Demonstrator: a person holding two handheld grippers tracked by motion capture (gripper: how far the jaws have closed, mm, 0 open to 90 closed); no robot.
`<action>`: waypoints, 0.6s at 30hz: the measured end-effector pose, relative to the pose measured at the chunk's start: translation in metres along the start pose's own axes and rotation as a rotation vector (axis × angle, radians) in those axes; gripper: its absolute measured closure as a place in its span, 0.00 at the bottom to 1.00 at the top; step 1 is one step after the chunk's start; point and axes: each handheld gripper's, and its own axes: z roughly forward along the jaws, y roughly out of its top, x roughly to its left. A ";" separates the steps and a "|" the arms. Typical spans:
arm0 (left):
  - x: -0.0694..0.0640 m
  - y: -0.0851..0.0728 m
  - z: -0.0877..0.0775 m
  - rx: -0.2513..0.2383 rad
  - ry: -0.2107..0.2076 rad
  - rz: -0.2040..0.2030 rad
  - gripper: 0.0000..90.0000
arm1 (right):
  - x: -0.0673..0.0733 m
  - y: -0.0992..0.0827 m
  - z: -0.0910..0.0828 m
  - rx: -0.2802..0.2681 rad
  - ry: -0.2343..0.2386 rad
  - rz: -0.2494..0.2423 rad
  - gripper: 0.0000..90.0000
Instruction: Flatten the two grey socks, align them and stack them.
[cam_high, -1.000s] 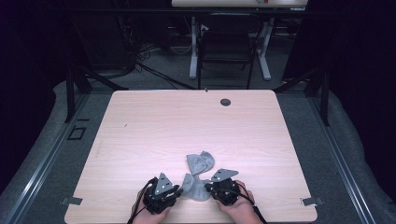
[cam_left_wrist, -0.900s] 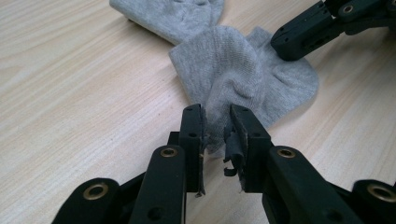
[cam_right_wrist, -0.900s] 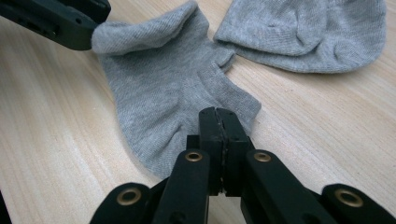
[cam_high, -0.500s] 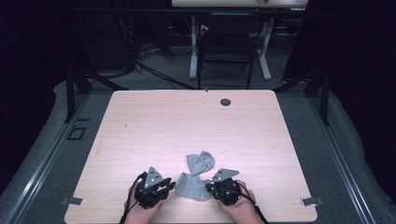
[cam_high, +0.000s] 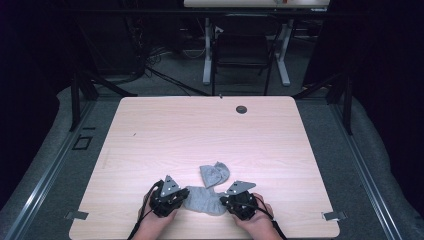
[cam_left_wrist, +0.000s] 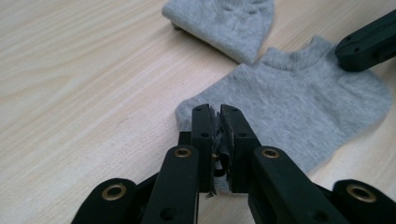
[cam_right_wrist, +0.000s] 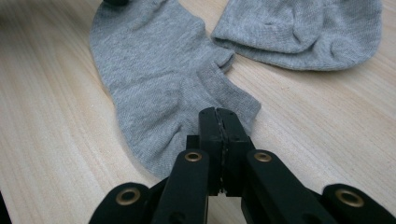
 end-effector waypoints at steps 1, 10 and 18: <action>0.000 0.000 0.001 0.005 -0.001 0.010 0.94 | 0.000 0.000 0.000 0.000 0.000 0.000 1.00; -0.008 -0.005 0.001 0.022 -0.008 0.005 0.93 | -0.002 -0.001 -0.003 0.016 -0.008 0.005 1.00; -0.015 -0.010 -0.005 0.029 -0.018 -0.003 0.93 | -0.004 -0.002 -0.005 0.023 -0.004 0.016 1.00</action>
